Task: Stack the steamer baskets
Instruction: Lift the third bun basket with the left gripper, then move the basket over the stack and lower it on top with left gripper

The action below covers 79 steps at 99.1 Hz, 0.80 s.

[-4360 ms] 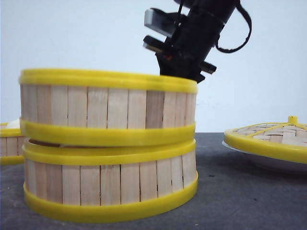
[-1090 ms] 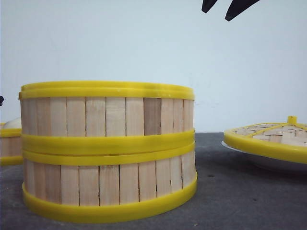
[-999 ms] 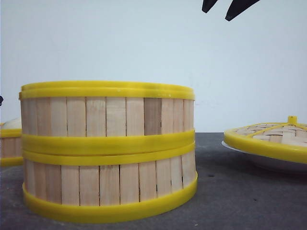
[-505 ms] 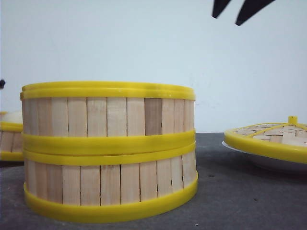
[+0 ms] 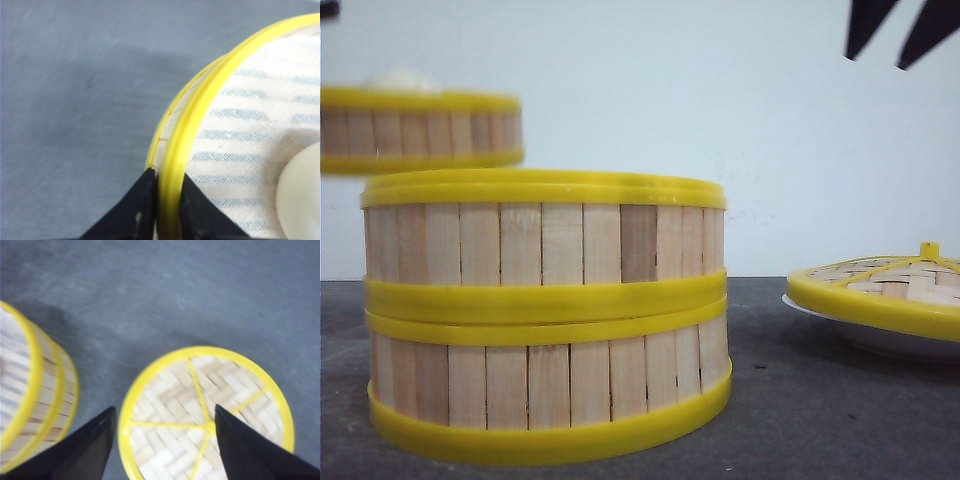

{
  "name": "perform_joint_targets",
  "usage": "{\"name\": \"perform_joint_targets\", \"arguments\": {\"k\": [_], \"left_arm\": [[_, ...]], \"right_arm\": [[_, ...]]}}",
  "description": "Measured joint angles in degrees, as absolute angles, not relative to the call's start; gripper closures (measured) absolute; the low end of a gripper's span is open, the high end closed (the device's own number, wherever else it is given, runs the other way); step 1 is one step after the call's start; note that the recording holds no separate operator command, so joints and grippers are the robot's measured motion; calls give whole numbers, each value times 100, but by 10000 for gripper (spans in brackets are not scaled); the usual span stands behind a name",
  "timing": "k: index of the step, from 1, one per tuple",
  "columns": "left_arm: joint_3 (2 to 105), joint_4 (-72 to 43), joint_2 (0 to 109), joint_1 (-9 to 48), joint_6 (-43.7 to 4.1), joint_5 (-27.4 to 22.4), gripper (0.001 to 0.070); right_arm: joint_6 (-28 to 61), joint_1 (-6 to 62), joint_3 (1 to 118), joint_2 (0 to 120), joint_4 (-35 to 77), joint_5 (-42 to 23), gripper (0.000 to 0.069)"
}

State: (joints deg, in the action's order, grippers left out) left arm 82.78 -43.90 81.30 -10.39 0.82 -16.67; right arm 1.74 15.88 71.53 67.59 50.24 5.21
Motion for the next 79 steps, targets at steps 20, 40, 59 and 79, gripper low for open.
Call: {"name": "perform_joint_targets", "arguments": {"k": [20, 40, 59, 79], "left_arm": [[8670, -5148, 7824, -676, 183, -2143, 681], [8722, -5618, 7835, 196, 344, -2156, 681], [8722, -5865, 7835, 886, 432, -2156, 681], [8722, -6215, 7859, 1223, 517, -2137, 681]], "right_arm": [[176, 1299, 6204, 6224, 4860, 626, 308], [217, 1236, 5909, 6023, 4834, 624, 308], [276, 1236, 5909, 6007, 4676, 626, 308], [279, 1236, 5909, 6007, 4578, 628, 308]]}}
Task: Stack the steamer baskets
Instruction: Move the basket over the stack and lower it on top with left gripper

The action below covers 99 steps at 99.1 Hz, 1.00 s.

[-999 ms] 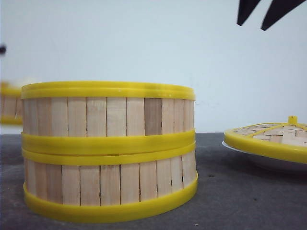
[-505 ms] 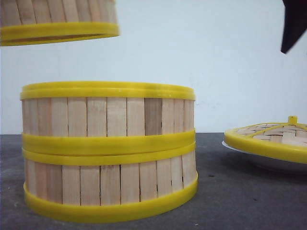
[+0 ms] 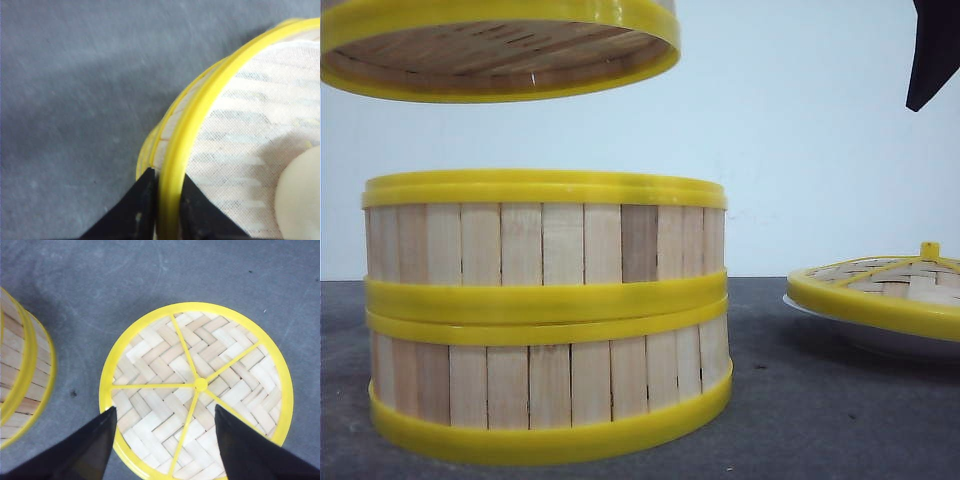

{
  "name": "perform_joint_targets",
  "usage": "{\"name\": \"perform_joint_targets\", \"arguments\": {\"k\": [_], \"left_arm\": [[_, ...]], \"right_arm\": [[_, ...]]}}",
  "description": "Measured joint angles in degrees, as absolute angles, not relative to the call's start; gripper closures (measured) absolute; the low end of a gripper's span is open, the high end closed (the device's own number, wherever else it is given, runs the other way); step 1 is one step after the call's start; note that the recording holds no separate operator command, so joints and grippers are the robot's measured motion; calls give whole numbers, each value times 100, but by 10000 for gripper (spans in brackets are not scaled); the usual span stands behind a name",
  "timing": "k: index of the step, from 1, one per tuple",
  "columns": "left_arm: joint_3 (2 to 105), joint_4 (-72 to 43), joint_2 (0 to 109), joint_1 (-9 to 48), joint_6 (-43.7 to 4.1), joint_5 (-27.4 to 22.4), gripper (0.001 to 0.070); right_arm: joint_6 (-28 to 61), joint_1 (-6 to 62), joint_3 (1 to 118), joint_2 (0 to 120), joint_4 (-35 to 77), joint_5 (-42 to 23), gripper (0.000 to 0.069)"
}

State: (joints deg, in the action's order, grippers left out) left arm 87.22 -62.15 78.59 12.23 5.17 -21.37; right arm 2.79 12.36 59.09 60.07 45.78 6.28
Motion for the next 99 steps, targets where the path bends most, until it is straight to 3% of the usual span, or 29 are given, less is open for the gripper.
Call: {"name": "perform_joint_targets", "arguments": {"k": [21, 39, 99], "left_arm": [[8722, -6396, 8044, 1559, 537, -2099, 681], [8722, -6434, 8370, 1789, 556, -1730, 681], [8722, -6147, 8923, 1817, 644, -1678, 681]], "right_arm": [[279, 1236, 5909, 6005, 4556, 628, 308], [279, 1236, 5909, 6003, 4554, 628, 308], [279, 1236, 5909, 6003, 4556, 628, 308]]}}
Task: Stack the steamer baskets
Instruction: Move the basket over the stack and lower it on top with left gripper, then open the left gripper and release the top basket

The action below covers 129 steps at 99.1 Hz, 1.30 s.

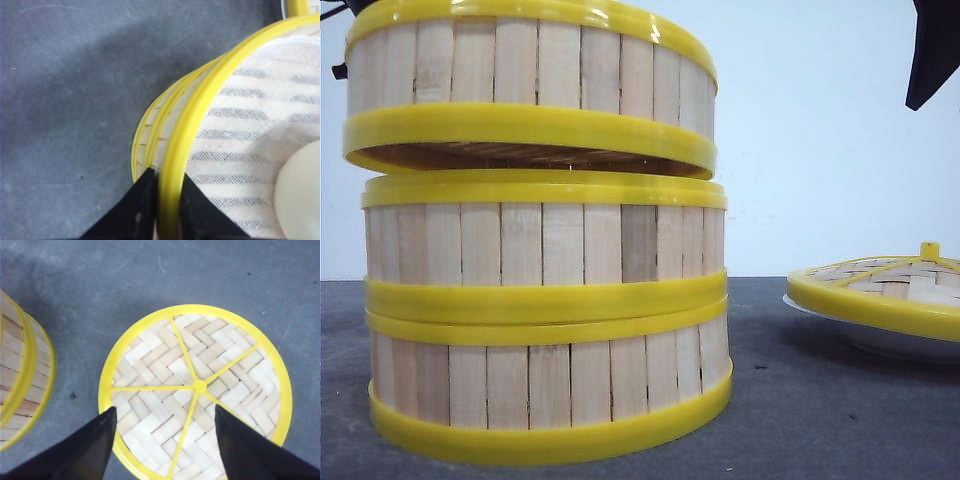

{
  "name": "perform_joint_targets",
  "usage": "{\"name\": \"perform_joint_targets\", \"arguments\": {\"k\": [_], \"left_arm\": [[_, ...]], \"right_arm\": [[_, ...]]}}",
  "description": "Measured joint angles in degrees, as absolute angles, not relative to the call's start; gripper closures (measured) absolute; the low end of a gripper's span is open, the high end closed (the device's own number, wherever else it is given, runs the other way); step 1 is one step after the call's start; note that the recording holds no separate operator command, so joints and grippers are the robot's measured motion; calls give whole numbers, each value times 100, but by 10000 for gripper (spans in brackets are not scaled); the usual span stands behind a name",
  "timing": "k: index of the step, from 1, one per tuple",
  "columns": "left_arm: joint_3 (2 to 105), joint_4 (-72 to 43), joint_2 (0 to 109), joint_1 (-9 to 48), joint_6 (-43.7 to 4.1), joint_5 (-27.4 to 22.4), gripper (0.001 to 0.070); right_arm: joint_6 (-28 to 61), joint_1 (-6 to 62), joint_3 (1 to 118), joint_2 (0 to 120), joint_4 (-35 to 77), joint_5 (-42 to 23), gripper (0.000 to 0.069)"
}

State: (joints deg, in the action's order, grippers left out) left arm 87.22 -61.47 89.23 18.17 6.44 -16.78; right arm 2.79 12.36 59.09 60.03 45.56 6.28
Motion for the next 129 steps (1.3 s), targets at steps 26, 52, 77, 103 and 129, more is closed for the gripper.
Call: {"name": "perform_joint_targets", "arguments": {"k": [26, 52, 77, 103, 129], "left_arm": [[8722, -5999, 8995, 1852, 644, -1675, 681], [8722, -5931, 8995, 1927, 650, -1675, 681], [8722, -5911, 8995, 1931, 655, -1675, 681], [8722, -5913, 9026, 1931, 663, -1675, 681], [8722, -5916, 9124, 1931, 663, -1673, 681]], "right_arm": [[279, 1236, 5909, 6003, 4554, 628, 308], [279, 1236, 5909, 6003, 4556, 626, 308], [279, 1236, 5909, 6003, 4556, 628, 308], [279, 1236, 5909, 6003, 4554, 628, 308], [279, 1236, 5909, 6003, 4556, 626, 308]]}}
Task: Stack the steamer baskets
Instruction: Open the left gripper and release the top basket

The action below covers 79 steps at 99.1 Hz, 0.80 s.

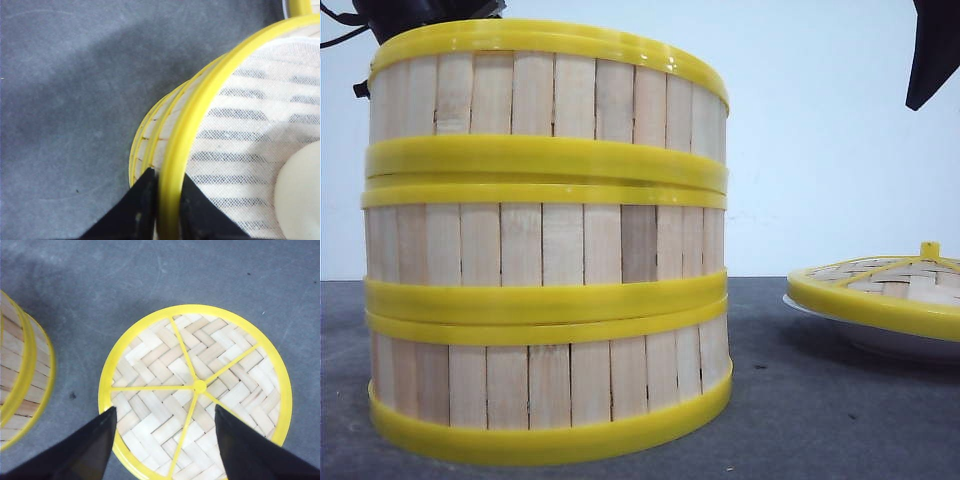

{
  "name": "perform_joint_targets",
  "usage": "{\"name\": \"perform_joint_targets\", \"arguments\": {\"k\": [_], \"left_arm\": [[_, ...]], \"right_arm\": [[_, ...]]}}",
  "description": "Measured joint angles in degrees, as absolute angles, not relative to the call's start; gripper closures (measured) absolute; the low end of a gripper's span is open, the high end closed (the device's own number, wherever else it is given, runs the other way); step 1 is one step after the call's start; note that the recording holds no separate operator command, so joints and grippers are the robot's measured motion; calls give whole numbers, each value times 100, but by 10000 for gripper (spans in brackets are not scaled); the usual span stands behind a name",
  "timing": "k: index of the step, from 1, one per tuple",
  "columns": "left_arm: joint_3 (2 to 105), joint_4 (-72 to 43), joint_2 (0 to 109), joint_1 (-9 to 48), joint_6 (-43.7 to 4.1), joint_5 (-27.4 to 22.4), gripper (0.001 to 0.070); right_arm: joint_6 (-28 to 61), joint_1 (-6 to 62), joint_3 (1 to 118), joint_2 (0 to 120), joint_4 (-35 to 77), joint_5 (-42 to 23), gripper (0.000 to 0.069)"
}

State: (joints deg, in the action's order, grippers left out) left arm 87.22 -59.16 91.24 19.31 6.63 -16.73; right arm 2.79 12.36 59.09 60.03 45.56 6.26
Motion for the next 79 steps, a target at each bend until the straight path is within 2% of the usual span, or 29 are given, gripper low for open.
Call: {"name": "perform_joint_targets", "arguments": {"k": [49, 55, 70, 79], "left_arm": [[8722, -5972, 9124, 1942, 663, -1511, 674], [8722, -5981, 9124, 1942, 661, -1511, 638], [8722, -5981, 9124, 1935, 663, -1511, 475], [8722, -5983, 9124, 1938, 666, -1514, 442]], "right_arm": [[279, 1236, 5909, 6003, 4556, 628, 308], [279, 1236, 5909, 6003, 4556, 628, 308], [279, 1236, 5909, 6003, 4556, 628, 308], [279, 1236, 5909, 6003, 4523, 628, 308]]}}
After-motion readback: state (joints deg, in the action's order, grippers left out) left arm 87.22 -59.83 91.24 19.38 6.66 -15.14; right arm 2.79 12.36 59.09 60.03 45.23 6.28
